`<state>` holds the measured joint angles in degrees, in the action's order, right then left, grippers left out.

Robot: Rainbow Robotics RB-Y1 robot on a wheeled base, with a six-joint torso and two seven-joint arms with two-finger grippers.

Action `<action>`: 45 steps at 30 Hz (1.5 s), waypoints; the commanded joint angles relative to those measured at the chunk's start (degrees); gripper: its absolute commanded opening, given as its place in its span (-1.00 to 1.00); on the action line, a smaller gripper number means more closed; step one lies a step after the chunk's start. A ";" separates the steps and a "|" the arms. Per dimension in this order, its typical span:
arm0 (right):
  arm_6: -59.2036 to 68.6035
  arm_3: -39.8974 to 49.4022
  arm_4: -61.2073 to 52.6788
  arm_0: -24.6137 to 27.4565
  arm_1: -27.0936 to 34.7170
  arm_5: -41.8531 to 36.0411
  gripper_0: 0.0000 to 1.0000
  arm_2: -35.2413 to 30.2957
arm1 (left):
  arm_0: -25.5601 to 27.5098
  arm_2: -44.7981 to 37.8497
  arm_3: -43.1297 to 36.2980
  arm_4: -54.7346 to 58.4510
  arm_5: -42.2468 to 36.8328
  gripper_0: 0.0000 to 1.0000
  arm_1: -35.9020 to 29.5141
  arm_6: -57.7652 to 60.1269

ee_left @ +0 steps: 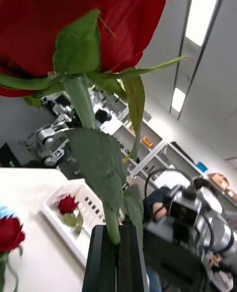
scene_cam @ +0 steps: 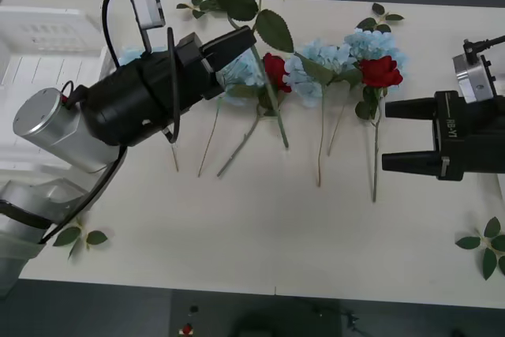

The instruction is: Put the red flowers into the right box and the blue flowers into the left box

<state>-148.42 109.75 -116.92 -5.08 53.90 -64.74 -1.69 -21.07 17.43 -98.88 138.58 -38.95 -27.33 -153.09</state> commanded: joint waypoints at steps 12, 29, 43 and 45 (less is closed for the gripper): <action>-4.43 -4.45 1.17 -7.48 -9.16 1.72 1.00 8.90 | -2.66 1.47 -0.43 0.11 1.07 -1.00 5.71 -1.91; -6.18 -6.47 1.34 -10.91 -14.17 6.91 1.00 14.96 | -3.63 5.07 2.73 -1.56 1.07 -1.00 6.24 -1.91; -6.18 -6.56 1.43 -11.44 -15.75 11.57 1.00 18.21 | -4.42 5.07 4.14 -1.65 1.07 -1.00 6.67 -1.91; -6.18 -6.56 1.43 -11.62 -15.84 12.01 1.00 18.56 | -4.42 4.98 4.14 -1.65 1.07 -1.00 6.67 -1.91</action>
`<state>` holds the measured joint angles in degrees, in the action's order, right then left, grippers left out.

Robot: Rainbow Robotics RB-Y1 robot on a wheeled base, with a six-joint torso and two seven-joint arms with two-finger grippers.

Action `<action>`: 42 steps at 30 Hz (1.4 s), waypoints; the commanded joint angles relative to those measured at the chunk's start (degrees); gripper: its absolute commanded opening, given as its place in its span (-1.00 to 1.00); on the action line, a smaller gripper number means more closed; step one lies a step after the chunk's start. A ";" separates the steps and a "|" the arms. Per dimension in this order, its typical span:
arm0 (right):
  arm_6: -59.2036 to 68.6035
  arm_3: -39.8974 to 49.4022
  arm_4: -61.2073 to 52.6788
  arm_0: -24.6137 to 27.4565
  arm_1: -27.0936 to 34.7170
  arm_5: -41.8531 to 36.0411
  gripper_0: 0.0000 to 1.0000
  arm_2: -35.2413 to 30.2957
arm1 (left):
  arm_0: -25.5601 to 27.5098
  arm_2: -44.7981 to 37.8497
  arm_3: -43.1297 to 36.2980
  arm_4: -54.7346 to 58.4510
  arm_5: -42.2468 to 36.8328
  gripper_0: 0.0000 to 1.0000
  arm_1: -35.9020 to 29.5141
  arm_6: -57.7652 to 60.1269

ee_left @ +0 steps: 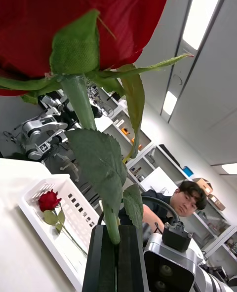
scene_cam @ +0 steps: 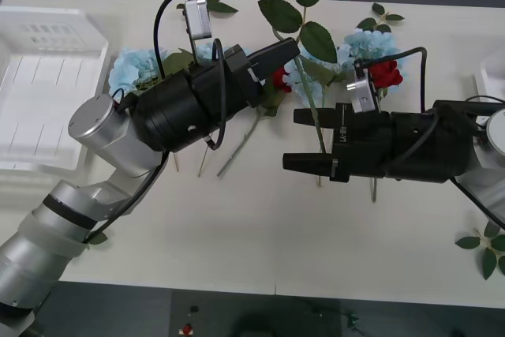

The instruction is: Put the red flowers into the right box and the blue flowers into the left box

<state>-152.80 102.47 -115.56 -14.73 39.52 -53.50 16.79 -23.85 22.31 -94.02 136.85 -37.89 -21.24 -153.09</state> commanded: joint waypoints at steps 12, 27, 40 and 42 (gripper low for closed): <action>-1.71 0.72 0.08 -2.59 -2.08 4.10 -1.00 2.55 | -1.64 0.19 -0.73 0.26 0.10 -1.00 0.49 -1.91; -1.45 0.72 -0.27 -2.59 -2.08 4.28 -1.00 2.46 | 0.21 0.02 -0.73 4.74 0.10 0.41 -4.78 -1.91; 9.54 0.72 -5.99 -1.18 13.04 13.59 -1.00 -0.53 | 9.00 -4.91 1.47 9.58 -6.31 0.41 -23.24 -1.91; 12.88 0.72 -6.43 -0.04 18.67 14.47 -1.00 -1.76 | 8.73 -6.93 5.16 8.35 -10.36 0.40 -25.43 -1.91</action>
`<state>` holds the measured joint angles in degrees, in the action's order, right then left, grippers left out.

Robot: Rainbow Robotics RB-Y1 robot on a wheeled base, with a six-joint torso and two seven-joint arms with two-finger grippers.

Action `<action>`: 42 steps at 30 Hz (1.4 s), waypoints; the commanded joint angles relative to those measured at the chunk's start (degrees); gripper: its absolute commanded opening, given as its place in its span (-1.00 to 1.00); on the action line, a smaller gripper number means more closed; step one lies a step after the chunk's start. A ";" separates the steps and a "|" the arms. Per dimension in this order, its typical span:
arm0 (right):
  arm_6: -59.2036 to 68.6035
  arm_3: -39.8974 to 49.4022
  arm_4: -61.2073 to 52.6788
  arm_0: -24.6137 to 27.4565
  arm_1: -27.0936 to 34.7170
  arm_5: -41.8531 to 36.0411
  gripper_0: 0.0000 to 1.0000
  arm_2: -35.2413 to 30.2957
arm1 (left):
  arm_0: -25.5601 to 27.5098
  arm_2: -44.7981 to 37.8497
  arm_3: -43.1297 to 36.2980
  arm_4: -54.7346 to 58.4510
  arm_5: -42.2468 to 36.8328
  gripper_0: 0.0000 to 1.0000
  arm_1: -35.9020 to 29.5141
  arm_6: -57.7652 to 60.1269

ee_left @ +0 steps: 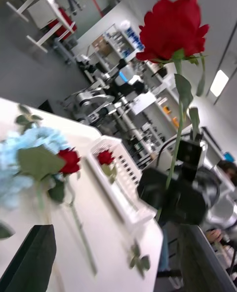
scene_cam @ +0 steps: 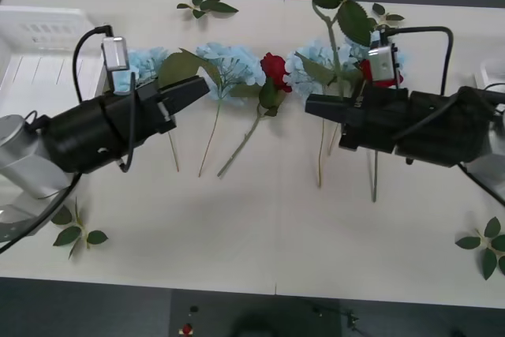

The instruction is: Put the red flowers into the right box and the blue flowers into the left box

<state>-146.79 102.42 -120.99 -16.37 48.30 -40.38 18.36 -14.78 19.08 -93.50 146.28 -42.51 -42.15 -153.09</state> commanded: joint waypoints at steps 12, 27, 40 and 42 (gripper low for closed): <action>15.48 -17.69 -9.00 7.49 36.33 -0.14 -1.00 -5.71 | -10.19 -21.72 16.24 -38.44 -27.10 0.40 -3.20 25.03; 29.02 -30.88 6.03 16.46 42.14 2.59 -1.00 -5.62 | -20.21 -21.98 15.98 -87.92 -27.01 0.88 10.16 61.77; 35.43 -33.34 10.43 16.37 40.29 4.78 0.71 -5.71 | -21.61 -8.62 15.98 -111.74 -17.08 1.00 14.47 79.44; 35.35 -33.25 10.08 16.28 39.76 5.22 1.00 -5.62 | -21.61 -8.00 15.98 -112.26 -17.08 1.00 14.38 80.14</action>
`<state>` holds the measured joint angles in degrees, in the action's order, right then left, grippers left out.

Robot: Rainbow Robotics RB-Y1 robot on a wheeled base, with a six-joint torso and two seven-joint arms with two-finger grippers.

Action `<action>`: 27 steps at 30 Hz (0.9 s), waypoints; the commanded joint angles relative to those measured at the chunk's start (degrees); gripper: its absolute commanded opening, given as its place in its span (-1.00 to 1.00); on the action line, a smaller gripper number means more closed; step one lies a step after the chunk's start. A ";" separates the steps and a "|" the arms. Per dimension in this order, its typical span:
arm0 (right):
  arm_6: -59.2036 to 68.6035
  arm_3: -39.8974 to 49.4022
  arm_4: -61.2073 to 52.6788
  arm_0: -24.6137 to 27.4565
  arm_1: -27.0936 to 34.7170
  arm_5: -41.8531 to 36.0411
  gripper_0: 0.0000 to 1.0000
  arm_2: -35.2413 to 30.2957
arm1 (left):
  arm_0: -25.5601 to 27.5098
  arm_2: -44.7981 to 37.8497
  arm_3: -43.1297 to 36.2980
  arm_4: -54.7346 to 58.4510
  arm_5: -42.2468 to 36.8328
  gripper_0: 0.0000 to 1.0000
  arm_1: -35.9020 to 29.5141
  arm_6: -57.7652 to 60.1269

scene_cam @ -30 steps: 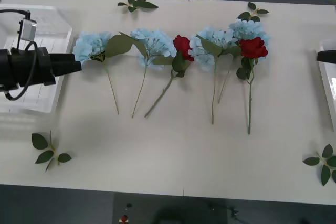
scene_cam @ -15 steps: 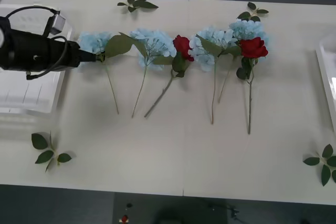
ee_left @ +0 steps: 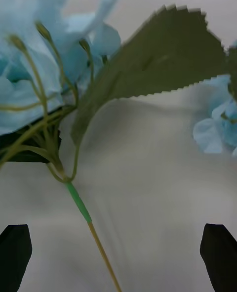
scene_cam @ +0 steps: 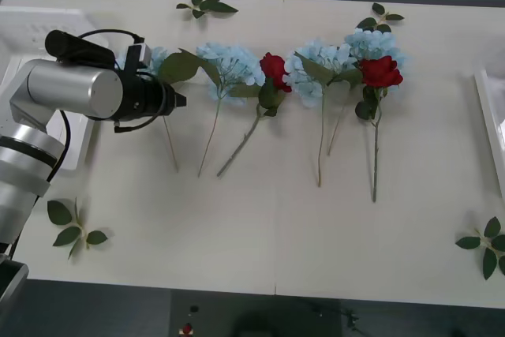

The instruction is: Put the red flowers into the right box and the blue flowers into the left box

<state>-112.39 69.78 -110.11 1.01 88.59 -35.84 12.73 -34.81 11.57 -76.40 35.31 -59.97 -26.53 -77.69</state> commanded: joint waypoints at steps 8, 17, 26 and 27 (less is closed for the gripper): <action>-0.55 3.17 -3.71 -2.41 -1.58 -0.98 1.00 -0.07 | -1.04 0.56 -0.94 -4.20 0.21 1.00 -1.34 5.44; -0.29 13.98 -9.07 -7.16 -10.36 -6.52 1.00 0.02 | -1.04 1.00 -0.94 -8.77 -3.57 1.00 -1.25 6.59; 15.80 19.08 12.73 -18.32 -23.64 -5.91 1.00 5.02 | -1.04 3.72 0.73 -9.30 -4.19 0.81 -1.25 6.85; 17.03 18.91 14.13 -19.38 -24.25 -5.73 1.00 5.82 | -0.96 4.07 0.91 -9.30 -4.10 0.81 -1.16 6.94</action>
<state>-97.99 88.48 -98.81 -13.92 65.12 -41.91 15.02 -34.81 14.26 -76.01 26.09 -64.09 -26.54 -72.91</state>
